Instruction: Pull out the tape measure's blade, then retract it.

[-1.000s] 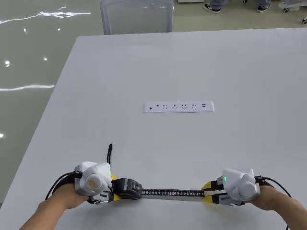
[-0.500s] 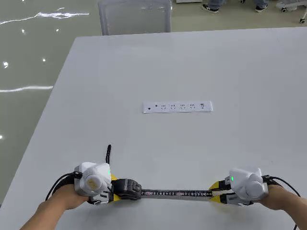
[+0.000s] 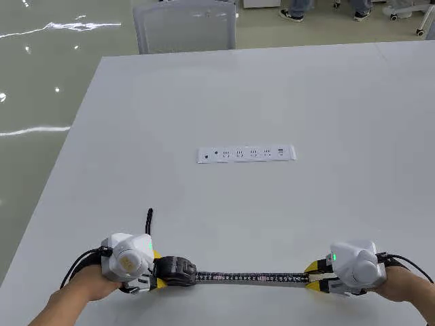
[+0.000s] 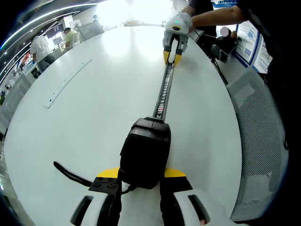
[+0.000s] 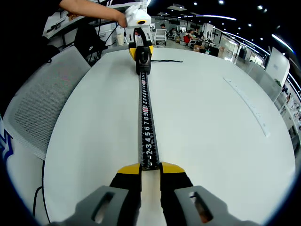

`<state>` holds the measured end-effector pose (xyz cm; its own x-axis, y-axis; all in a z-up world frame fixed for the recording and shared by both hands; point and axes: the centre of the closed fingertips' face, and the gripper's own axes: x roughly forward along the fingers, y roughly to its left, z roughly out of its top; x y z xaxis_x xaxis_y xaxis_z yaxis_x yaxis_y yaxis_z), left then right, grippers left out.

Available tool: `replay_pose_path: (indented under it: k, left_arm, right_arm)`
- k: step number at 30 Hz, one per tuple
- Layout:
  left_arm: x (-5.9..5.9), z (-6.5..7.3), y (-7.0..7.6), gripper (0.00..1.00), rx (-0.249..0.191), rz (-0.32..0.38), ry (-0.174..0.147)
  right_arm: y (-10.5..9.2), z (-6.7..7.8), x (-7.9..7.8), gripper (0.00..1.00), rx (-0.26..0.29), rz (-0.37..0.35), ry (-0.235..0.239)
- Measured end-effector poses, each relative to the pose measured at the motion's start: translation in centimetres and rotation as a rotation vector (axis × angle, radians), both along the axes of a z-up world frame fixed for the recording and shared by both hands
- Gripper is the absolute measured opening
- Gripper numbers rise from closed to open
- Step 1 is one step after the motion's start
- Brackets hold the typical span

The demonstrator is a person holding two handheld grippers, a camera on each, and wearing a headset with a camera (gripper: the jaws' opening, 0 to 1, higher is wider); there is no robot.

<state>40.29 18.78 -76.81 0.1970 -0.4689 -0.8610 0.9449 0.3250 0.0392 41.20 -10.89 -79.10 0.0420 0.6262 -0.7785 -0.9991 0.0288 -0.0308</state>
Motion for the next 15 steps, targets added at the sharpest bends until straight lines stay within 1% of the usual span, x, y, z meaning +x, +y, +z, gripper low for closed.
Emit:
replay_pose_path:
  k: [4, 6, 7, 9, 10, 11, 13, 15]
  left_arm:
    - [0.01, 0.08, -0.03, 0.29, 0.002, 0.004, -0.001]
    - [0.02, 0.09, -0.06, 0.29, 0.009, -0.001, -0.004]
    - [0.01, 0.11, -0.08, 0.30, 0.011, -0.001, -0.005]
    - [0.06, 0.01, 0.01, 0.30, 0.016, 0.002, -0.012]
    - [0.16, -0.01, 0.12, 0.31, 0.021, 0.004, -0.022]
    - [0.19, 0.02, 0.16, 0.32, 0.022, 0.008, -0.024]
    - [0.10, 0.17, 0.24, 0.34, 0.009, 0.023, -0.020]
    - [0.07, 0.16, 0.55, 0.36, 0.009, 0.028, -0.029]
  right_arm:
    - [0.05, 0.06, -0.02, 0.14, -0.009, 0.003, -0.010]
    - [0.08, 0.17, 0.07, 0.15, -0.007, -0.020, -0.008]
    - [-0.06, 0.14, 0.11, 0.17, -0.012, -0.034, -0.005]
    - [0.09, 0.32, -0.04, 0.22, 0.010, -0.058, 0.021]
    - [0.00, 0.40, -0.01, 0.26, 0.010, -0.062, 0.016]
    - [-0.05, 0.43, -0.04, 0.28, 0.011, -0.063, 0.011]
    - [-0.22, 0.50, -0.09, 0.28, 0.012, -0.068, 0.008]
    - [-0.46, 0.58, -0.09, 0.30, 0.014, -0.079, 0.001]
